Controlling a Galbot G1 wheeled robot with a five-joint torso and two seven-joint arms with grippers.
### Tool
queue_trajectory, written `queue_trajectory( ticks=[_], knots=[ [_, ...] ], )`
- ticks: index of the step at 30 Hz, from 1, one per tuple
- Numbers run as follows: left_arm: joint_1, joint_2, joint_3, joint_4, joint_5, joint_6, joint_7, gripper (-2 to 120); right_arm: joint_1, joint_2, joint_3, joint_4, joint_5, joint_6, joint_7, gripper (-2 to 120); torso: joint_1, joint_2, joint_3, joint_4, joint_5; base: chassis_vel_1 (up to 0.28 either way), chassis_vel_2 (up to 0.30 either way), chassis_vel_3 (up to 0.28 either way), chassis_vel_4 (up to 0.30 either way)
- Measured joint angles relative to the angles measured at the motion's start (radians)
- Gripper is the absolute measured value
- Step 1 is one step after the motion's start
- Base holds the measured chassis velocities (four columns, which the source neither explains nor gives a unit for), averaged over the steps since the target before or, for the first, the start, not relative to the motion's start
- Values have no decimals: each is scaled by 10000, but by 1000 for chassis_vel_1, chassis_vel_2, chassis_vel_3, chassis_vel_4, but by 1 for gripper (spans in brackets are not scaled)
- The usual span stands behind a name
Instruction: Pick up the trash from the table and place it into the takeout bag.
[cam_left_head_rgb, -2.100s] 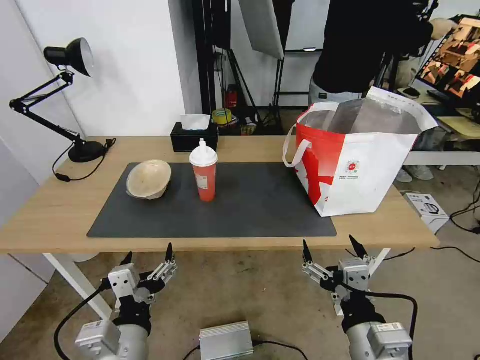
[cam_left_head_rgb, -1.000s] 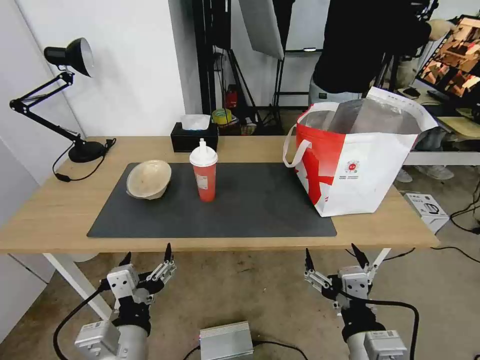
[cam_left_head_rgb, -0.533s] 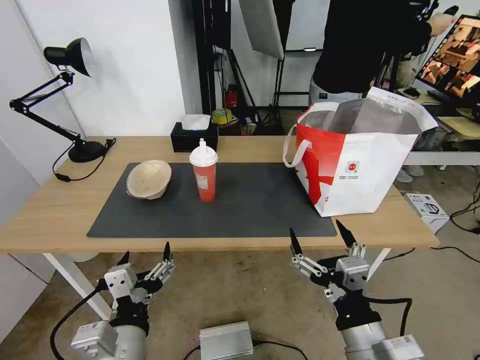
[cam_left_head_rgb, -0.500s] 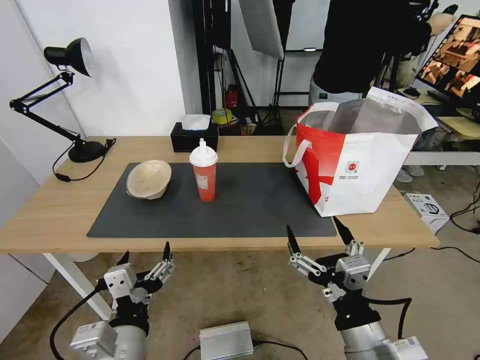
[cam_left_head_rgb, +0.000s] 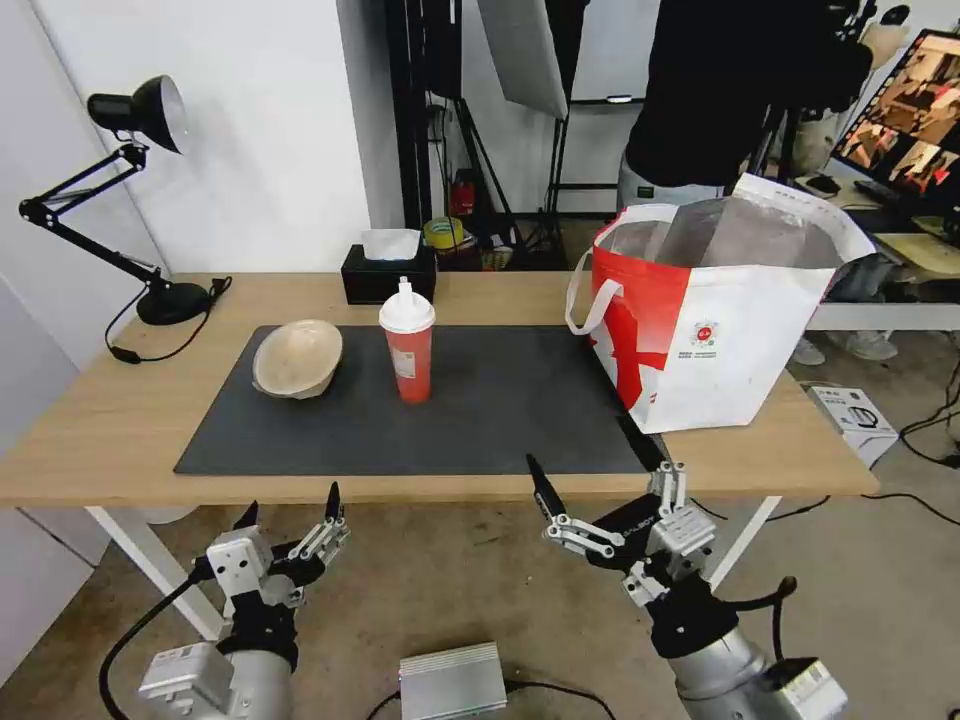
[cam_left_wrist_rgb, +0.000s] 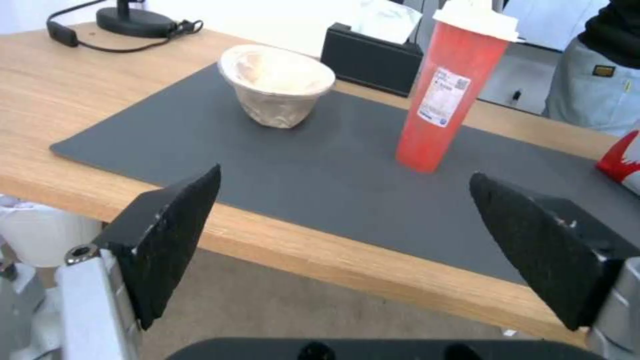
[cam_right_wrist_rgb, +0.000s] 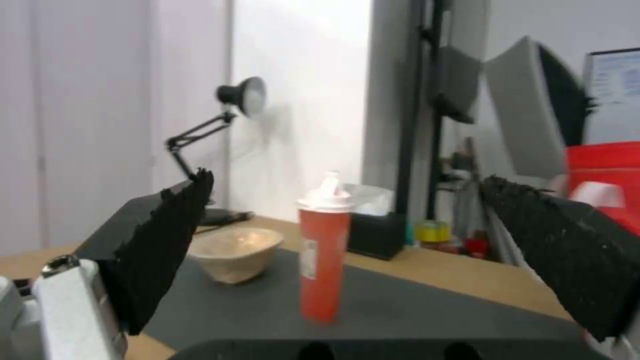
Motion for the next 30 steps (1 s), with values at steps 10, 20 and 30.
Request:
queue_trajectory(
  ticks=[10,20,30],
  knots=[
    [-57,34,76,170,6,-2,15,100,1527,-736,-244,-181,1009,-613,-443,100,0,0,1,1,1,0,0,0,0],
    [-128,-95,192,309,137,-16,150,100,2808,-1565,-396,-363,1573,-1077,-376,100,1,-1,1,1,1,0,0,0,0],
    [-73,-45,-36,190,98,-30,274,100,3269,-2164,-329,-297,2422,-2216,-319,100,1,0,0,0,1,0,0,0,0]
  ],
)
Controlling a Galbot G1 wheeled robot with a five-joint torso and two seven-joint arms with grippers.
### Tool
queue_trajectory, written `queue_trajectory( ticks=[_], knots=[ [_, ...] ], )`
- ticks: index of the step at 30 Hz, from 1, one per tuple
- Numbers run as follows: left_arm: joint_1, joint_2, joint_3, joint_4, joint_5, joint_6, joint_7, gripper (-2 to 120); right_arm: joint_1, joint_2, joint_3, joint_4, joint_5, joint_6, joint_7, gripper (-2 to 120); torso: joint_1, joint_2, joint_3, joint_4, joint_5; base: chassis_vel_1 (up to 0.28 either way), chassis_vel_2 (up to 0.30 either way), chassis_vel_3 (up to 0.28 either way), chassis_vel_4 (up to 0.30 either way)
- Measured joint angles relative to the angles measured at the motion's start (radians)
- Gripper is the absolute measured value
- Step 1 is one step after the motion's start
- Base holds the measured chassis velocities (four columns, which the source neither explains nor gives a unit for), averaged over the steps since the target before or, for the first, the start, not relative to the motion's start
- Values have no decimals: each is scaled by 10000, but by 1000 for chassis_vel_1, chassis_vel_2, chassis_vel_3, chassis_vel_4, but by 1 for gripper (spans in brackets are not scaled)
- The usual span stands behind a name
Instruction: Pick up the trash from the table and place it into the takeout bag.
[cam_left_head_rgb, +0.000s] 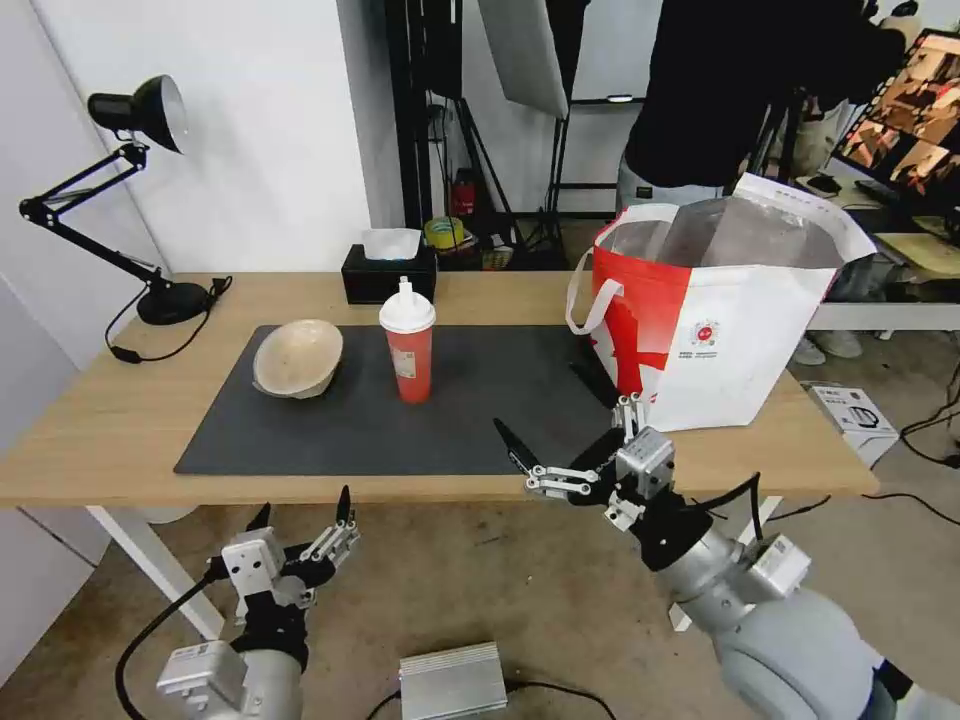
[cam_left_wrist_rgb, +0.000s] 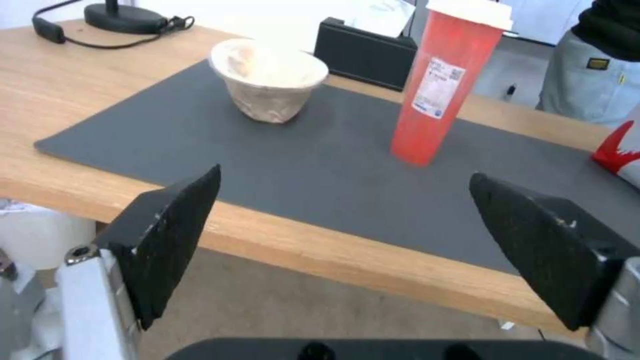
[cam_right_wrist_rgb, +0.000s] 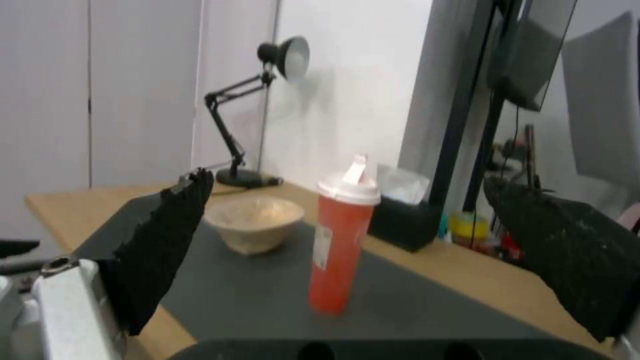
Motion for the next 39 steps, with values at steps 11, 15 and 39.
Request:
queue_trajectory(
  ticks=[11,15,39],
  knots=[
    [87,147,-79,-115,-61,-67,74,100,444,-425,-152,-82,442,-580,-53,100,0,0,0,1,-1,0,0,0,0],
    [103,156,-60,-118,-67,-99,102,100,586,-447,-136,-148,575,-703,-32,100,0,0,0,1,0,0,0,0,0],
    [140,299,97,-138,-13,-154,122,100,2254,-714,-716,-1070,1645,-1077,77,100,0,0,0,1,-1,0,0,0,0]
  ],
)
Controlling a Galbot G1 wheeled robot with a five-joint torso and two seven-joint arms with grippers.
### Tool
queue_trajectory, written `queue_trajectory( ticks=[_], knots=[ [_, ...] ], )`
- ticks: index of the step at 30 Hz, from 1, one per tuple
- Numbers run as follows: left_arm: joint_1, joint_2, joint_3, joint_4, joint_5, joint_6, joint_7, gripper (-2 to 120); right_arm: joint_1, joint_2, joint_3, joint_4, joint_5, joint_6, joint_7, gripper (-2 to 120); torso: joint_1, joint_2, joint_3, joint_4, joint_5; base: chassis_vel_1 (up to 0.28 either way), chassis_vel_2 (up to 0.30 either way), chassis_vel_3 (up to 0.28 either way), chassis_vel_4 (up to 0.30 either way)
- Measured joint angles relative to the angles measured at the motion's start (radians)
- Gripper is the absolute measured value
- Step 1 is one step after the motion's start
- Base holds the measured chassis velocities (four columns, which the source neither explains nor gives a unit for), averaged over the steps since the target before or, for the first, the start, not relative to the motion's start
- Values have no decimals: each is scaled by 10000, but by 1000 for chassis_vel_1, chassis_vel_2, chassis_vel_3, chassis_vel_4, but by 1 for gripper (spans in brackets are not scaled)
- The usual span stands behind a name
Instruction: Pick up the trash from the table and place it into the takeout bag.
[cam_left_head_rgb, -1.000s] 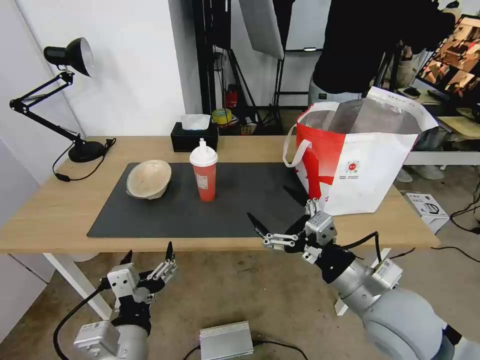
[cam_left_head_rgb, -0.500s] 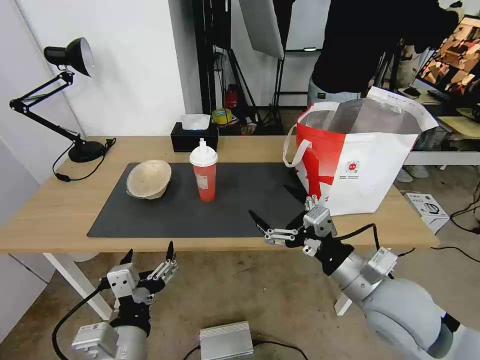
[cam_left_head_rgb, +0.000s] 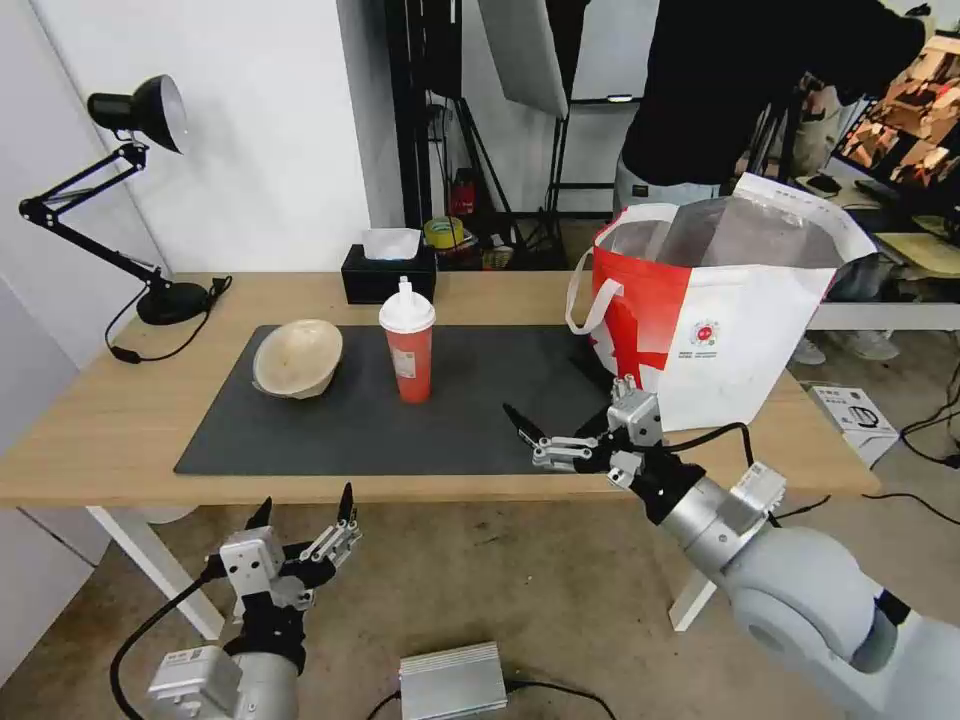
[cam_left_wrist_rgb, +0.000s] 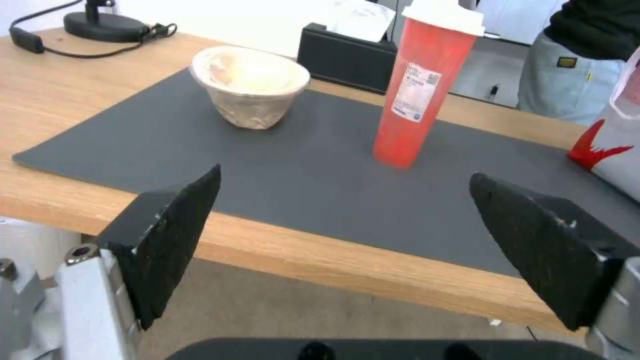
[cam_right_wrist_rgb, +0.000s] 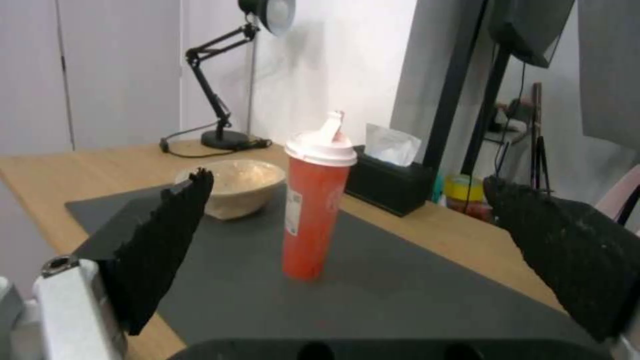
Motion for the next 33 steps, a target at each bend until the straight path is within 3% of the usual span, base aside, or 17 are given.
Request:
queue_trajectory(
  ticks=[8,33],
  knots=[
    [10,13,8,-3,-8,-23,1,100,868,94,-588,-464,405,-388,-62,100,0,0,0,0,0,0,0,0,0],
    [-84,-41,87,276,12,-44,1,100,3270,769,-2756,-2536,862,-425,-169,100,-2,0,0,0,-1,0,0,0,0]
  ],
)
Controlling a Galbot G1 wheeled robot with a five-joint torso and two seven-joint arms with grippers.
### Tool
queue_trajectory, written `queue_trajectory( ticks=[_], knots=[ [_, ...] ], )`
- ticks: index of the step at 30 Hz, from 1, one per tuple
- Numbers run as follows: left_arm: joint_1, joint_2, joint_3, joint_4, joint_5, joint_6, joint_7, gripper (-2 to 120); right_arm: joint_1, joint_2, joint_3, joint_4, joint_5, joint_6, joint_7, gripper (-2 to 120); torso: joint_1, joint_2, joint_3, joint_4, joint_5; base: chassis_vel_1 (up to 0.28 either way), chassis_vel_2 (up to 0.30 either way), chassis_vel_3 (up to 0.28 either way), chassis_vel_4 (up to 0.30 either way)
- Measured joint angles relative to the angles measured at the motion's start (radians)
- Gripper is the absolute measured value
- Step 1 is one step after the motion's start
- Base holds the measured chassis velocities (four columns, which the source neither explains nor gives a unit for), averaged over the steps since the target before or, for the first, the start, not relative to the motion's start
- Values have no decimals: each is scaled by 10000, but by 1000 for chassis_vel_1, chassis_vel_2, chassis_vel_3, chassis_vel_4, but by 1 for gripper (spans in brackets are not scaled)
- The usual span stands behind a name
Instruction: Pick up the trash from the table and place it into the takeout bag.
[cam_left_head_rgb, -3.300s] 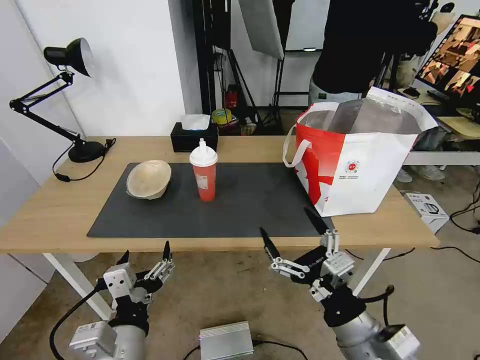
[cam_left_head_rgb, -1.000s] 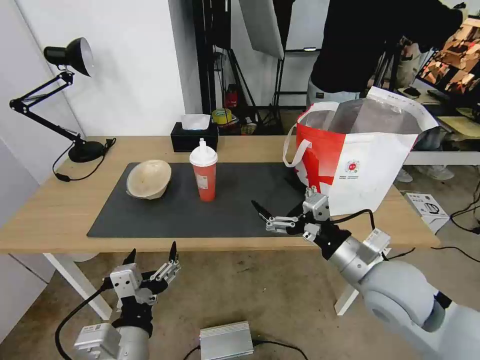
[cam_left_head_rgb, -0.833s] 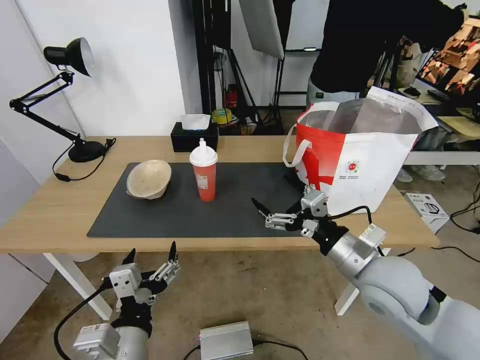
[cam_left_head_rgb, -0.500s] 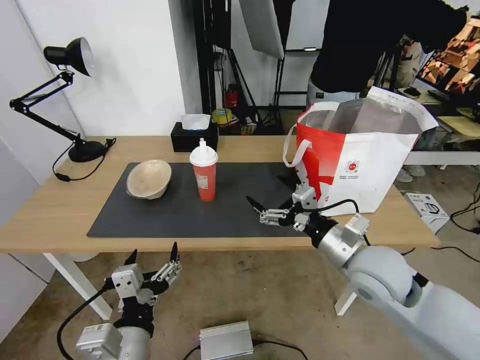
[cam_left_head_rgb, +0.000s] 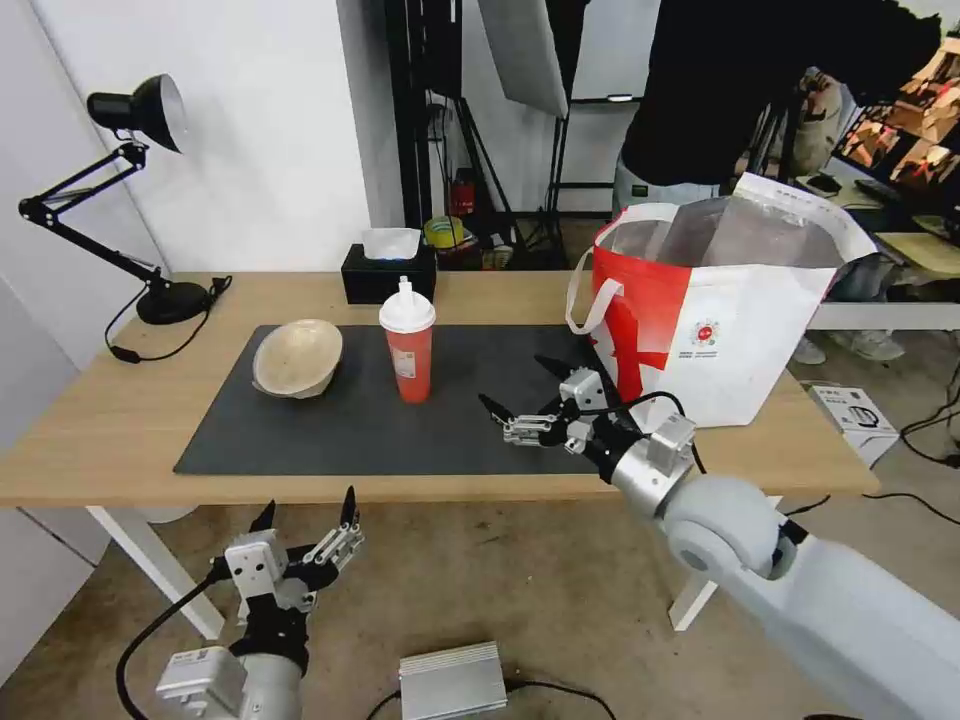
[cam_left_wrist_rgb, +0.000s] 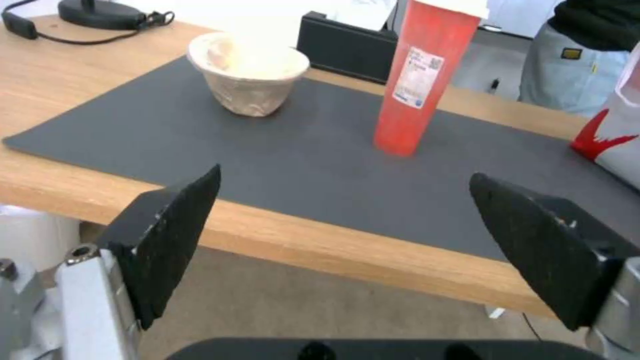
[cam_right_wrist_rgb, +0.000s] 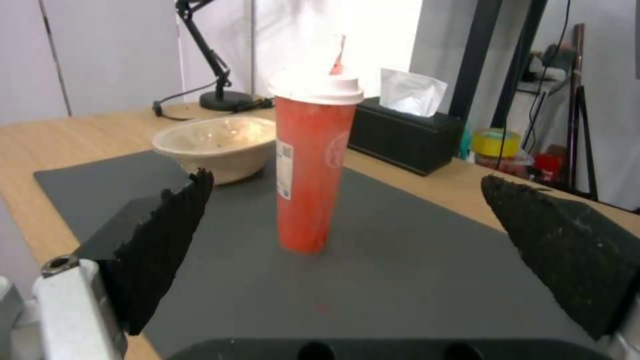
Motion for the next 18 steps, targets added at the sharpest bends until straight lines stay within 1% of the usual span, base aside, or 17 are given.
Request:
queue_trajectory(
  ticks=[18],
  knots=[
    [-125,-112,10,167,-15,0,1,100,1867,458,-1139,-1070,604,-65,0,100,0,0,0,0,1,0,0,0,0]
  ],
)
